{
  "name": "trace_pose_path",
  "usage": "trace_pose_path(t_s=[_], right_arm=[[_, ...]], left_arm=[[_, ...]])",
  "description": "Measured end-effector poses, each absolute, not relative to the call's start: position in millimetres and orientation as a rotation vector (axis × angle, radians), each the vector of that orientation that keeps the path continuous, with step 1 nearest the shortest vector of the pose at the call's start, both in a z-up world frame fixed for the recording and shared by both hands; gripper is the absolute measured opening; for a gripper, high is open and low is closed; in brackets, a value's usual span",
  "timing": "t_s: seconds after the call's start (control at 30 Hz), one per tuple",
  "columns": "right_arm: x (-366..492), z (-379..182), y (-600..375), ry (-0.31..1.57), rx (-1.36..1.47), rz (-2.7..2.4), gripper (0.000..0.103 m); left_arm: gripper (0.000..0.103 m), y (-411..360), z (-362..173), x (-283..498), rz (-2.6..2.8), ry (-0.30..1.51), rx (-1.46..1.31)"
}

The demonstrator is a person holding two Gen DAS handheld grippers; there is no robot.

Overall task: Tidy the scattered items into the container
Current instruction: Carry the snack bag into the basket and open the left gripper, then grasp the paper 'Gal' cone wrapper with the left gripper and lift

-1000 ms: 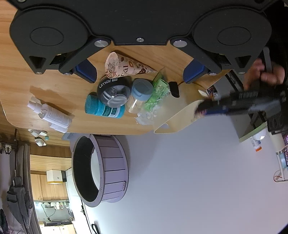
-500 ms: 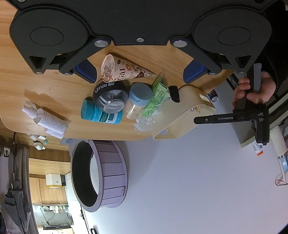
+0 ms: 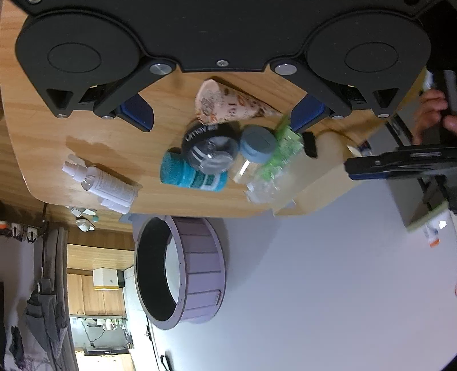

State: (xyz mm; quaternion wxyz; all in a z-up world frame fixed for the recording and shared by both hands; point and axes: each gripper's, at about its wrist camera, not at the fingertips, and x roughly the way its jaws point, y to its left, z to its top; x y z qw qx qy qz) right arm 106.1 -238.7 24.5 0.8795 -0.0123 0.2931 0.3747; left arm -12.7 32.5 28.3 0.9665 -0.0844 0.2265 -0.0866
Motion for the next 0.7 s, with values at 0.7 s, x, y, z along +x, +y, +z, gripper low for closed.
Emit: trace_pose_path(t_s=[0.7], right_arm=[[121.4, 35.6, -282.3, 0.601, 0.062, 0.865, 0.103]], left_arm=[[0.051, -43.9, -10.1, 64.1, -0.475, 0.602, 0.238]])
